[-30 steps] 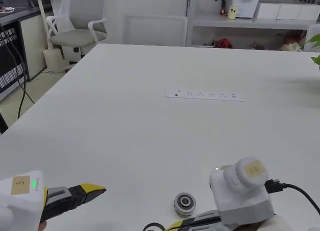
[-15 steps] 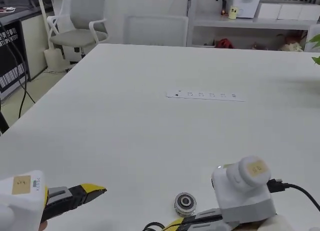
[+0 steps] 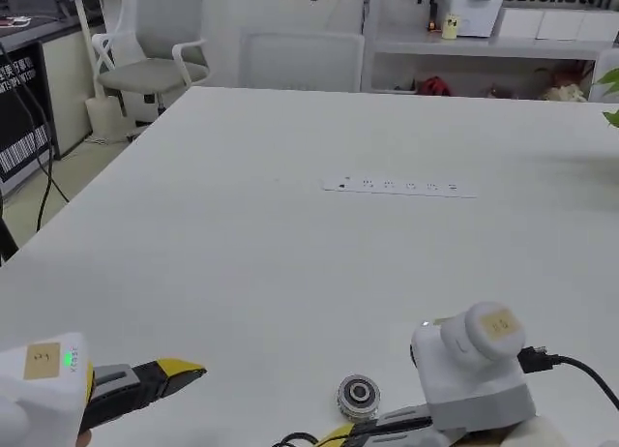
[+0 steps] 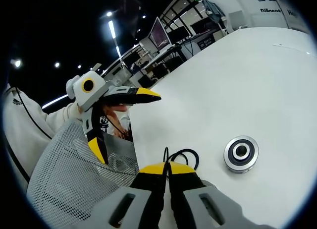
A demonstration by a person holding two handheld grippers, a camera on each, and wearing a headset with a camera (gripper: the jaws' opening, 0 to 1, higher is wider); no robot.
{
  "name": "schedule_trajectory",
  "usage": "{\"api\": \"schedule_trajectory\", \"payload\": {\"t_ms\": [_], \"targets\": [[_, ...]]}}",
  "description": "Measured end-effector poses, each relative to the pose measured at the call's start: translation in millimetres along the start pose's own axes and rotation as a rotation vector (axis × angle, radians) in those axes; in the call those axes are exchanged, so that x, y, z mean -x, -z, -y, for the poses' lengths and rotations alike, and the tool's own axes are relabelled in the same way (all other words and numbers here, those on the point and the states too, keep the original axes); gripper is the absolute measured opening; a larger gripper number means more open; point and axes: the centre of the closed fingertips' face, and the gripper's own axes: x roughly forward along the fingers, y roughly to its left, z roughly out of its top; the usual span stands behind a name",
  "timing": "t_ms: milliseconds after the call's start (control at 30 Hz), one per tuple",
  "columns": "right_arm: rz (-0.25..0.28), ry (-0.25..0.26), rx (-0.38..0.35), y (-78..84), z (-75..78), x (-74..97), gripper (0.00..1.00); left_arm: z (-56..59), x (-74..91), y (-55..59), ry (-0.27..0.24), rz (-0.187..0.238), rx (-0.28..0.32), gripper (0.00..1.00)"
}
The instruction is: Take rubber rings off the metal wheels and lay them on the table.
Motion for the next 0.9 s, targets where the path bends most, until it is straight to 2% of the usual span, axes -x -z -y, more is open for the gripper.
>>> {"api": "schedule_trajectory", "payload": {"t_ms": [233, 433, 767, 900], "targets": [[-0.022, 0.019, -0.012, 6.3, 5.9, -0.3, 0.0, 3.2, -1.3, -2.2, 0.005, 0.002, -0.001, 0.92], [-0.012, 0.028, -0.011, 4.0, 8.0, 1.0, 0.0, 4.9, -1.3, -2.9, 0.004, 0.001, 0.0, 0.92], [-0.017, 0.044, 0.022, 3.1, 10.0, 2.4, 0.02, 7.2, -1.8, -4.5, 0.003, 0.0, 0.0, 0.92], [-0.025, 0.067, 0.063, 2.6, 13.7, 4.9, 0.04, 9.4, -2.7, -5.6, 0.002, -0.001, 0.0, 0.92]]}}
